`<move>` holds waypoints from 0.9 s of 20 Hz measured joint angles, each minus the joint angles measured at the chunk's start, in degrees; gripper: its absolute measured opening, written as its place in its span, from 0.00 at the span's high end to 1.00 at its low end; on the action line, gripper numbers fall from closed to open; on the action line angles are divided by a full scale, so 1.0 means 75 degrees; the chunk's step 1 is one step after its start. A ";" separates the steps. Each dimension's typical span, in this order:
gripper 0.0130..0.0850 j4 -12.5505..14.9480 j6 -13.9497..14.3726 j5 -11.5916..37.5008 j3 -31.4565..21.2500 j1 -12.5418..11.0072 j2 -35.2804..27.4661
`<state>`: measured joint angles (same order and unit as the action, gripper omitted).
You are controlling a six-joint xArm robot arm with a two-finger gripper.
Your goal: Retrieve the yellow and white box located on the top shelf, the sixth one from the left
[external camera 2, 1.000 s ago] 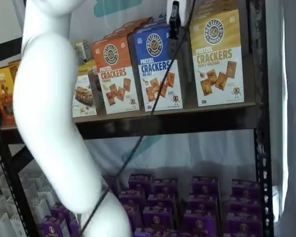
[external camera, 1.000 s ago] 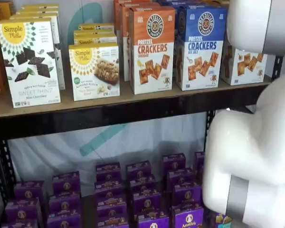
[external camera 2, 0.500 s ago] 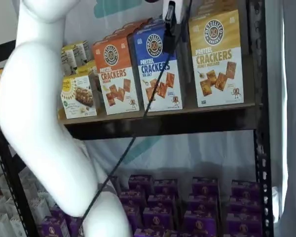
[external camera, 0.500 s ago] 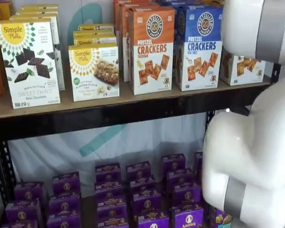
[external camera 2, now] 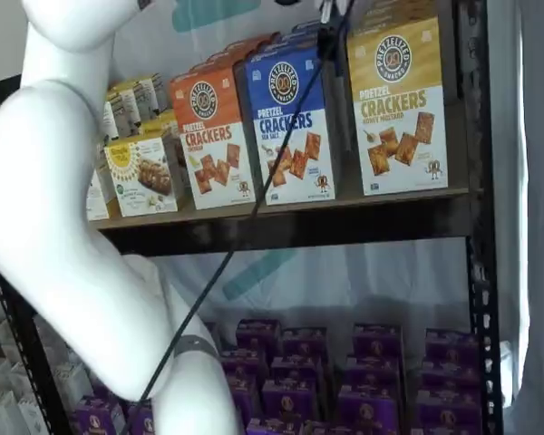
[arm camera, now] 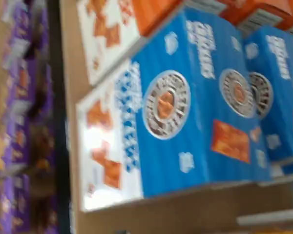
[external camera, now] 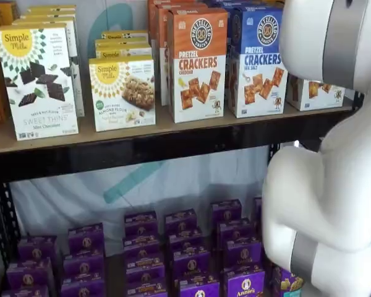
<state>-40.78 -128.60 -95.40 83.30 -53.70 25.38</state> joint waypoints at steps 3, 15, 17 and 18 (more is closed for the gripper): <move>0.00 0.0408 -0.0263 0.0716 0.0019 0.0308 -0.0101; 0.00 0.1681 -0.0079 0.0999 0.0910 0.1115 -0.1003; 0.00 0.1844 0.0008 0.0939 0.1139 0.1231 -0.1196; 0.00 0.1934 0.0034 0.0916 0.1217 0.1279 -0.1265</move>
<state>-26.27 -128.34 -88.53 92.43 -44.11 15.90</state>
